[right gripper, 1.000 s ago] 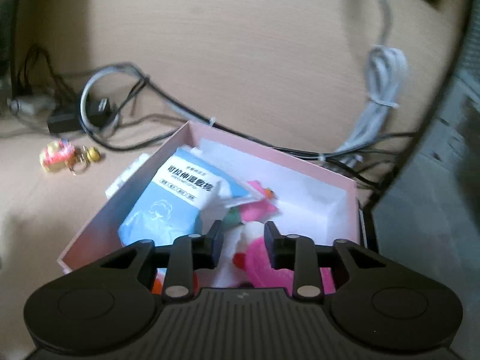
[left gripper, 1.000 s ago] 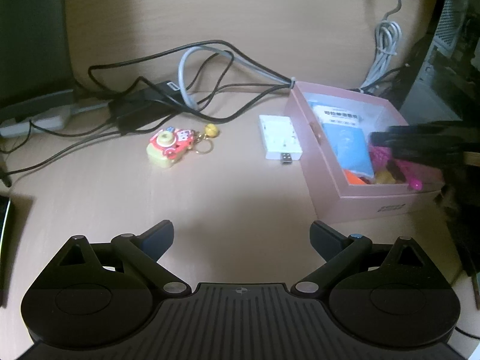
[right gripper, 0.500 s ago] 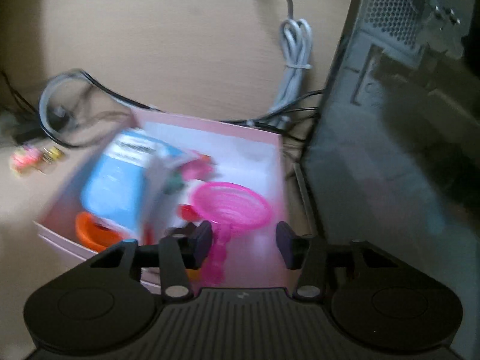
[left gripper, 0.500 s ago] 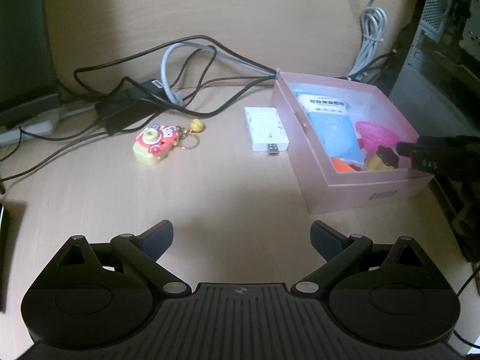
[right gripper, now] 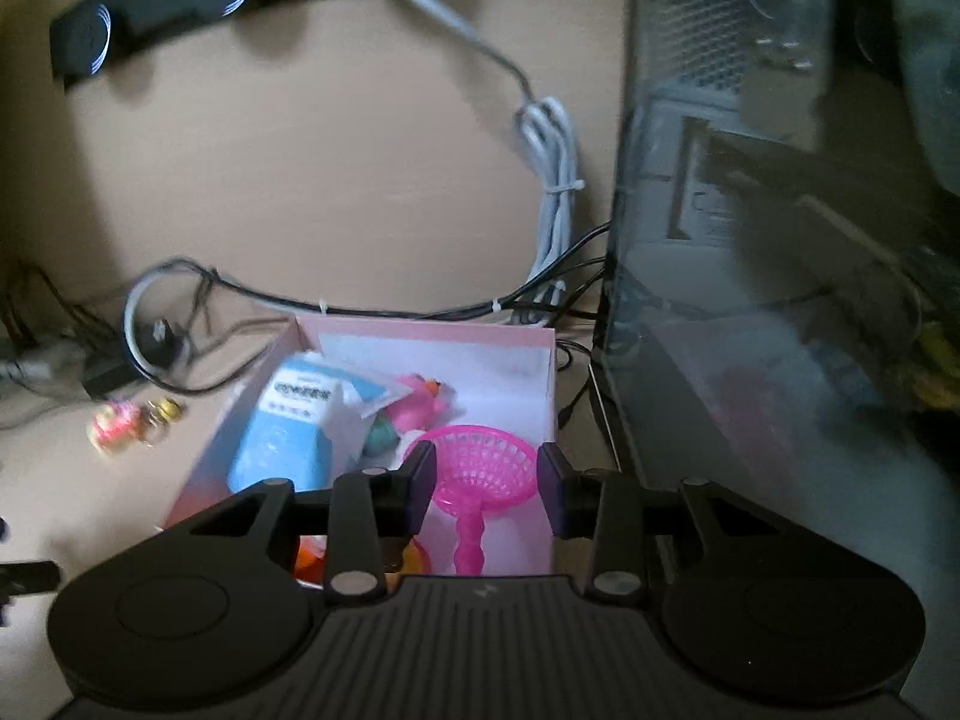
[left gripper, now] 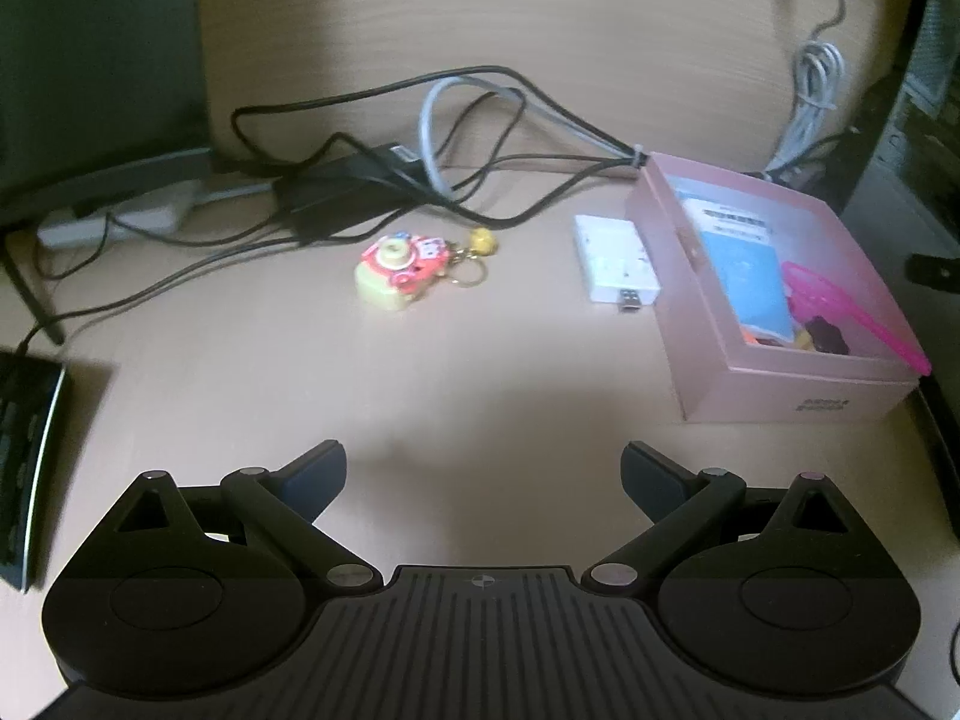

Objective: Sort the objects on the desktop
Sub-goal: 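Move right gripper to the white plastic device while left gripper approaches the red keychain toy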

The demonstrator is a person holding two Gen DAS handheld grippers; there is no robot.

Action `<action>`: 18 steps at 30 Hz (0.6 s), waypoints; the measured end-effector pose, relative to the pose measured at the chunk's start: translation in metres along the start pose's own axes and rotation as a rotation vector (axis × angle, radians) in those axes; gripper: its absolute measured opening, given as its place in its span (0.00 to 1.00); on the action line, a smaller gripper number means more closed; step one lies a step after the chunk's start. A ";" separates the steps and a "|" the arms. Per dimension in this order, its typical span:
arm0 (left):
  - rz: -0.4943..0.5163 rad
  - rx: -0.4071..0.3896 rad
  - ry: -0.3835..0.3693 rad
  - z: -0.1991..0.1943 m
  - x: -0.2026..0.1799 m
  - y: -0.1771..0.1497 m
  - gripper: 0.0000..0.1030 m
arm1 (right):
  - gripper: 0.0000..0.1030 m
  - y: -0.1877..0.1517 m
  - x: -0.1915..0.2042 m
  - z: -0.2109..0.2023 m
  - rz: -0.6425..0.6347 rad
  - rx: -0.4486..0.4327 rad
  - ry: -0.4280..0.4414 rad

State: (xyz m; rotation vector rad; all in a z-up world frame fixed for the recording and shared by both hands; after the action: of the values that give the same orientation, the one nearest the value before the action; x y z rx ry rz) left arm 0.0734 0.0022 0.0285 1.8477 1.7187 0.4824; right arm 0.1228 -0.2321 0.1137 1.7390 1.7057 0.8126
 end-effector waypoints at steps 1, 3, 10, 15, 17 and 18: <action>-0.006 0.000 -0.005 0.000 0.000 0.000 0.98 | 0.34 -0.001 0.000 0.001 -0.001 0.022 0.009; -0.005 -0.001 -0.020 -0.001 -0.002 0.000 0.98 | 0.34 -0.003 0.000 0.012 -0.008 0.076 0.002; 0.035 -0.027 -0.061 -0.007 -0.013 0.004 0.98 | 0.13 -0.016 0.017 0.063 -0.067 0.206 -0.015; 0.023 -0.010 -0.042 -0.001 -0.007 0.003 0.98 | 0.13 -0.006 0.023 0.097 -0.087 0.184 -0.073; 0.023 -0.009 -0.032 0.000 -0.004 0.002 0.98 | 0.13 -0.003 0.025 0.108 -0.101 0.206 -0.092; 0.025 -0.010 -0.024 0.000 -0.002 0.003 0.98 | 0.13 -0.004 0.026 0.111 -0.109 0.225 -0.095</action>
State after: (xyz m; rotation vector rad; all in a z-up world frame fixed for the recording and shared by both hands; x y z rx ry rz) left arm 0.0755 0.0003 0.0300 1.8620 1.6762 0.4759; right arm 0.2040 -0.2043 0.0395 1.7806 1.8673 0.4970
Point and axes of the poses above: each gripper's, at about its wrist camera, not at the fingertips, and z roughly the way its jaws point, x to its left, y to its top, the point moved 3 cm from there along z, roughly the way its jaws point, and after that the axes turned 2 degrees about -y, right-handed, at the moved point
